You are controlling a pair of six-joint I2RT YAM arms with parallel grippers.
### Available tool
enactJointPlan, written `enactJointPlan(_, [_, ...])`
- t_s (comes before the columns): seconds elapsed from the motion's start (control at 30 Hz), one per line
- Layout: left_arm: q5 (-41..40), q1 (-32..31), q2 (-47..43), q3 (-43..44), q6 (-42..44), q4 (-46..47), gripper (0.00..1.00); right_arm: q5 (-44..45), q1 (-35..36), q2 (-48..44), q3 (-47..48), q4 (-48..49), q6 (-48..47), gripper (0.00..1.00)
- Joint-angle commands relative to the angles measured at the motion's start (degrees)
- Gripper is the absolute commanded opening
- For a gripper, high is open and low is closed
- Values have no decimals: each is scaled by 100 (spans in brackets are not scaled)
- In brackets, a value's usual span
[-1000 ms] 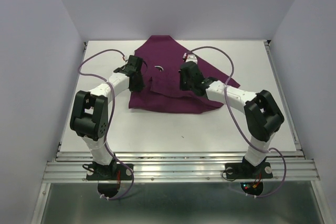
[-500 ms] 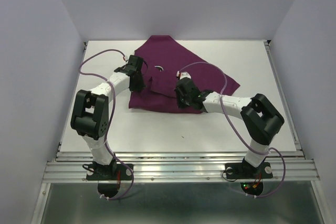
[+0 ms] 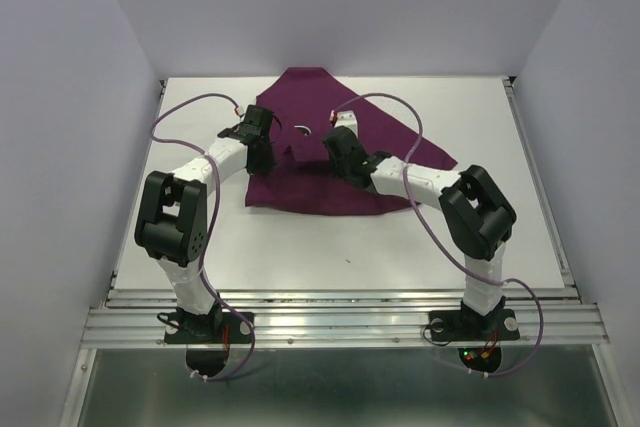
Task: Prepare the surgical pack
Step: Pack the surgical kit at the center of the board.
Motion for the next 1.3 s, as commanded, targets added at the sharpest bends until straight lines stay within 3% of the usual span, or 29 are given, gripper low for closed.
enactJointPlan(0.0, [-148, -11, -130, 252, 94, 43, 0, 554, -397, 202, 553, 232, -133, 8])
enactJointPlan(0.2, [-165, -11, -156, 270, 67, 16, 1, 255, -451, -113, 405, 232, -81, 7])
enactJointPlan(0.43, [-314, -11, -384, 453, 32, -124, 30, -359, -451, -833, -376, 241, 227, 8])
enactJointPlan(0.53, [-428, -11, -446, 673, 93, -264, 33, -493, -451, -957, -649, 179, 201, 9])
enactJointPlan(0.63, [-516, -2, -604, 796, 146, -274, 33, -55, -451, -1071, -773, -84, 166, 9])
enactJointPlan(0.77, [-569, 24, -745, 928, 216, -291, 42, -96, -451, -1283, -914, -120, -10, 12])
enactJointPlan(0.87, [-744, 156, -649, 1087, 252, -467, 31, -10, -451, -1213, -652, -321, -317, 15])
enactJointPlan(0.9, [-754, 217, -631, 1104, 252, -520, 20, -9, -451, -1160, -555, -383, -361, 15])
enactJointPlan(1.0, [-622, 533, -474, 1148, 260, -590, 0, -360, -451, -844, -73, -620, -415, 14])
enactJointPlan(1.27, [-402, 1009, 63, 1140, 261, -696, 0, -1704, -451, 149, 1220, -1086, -151, 14])
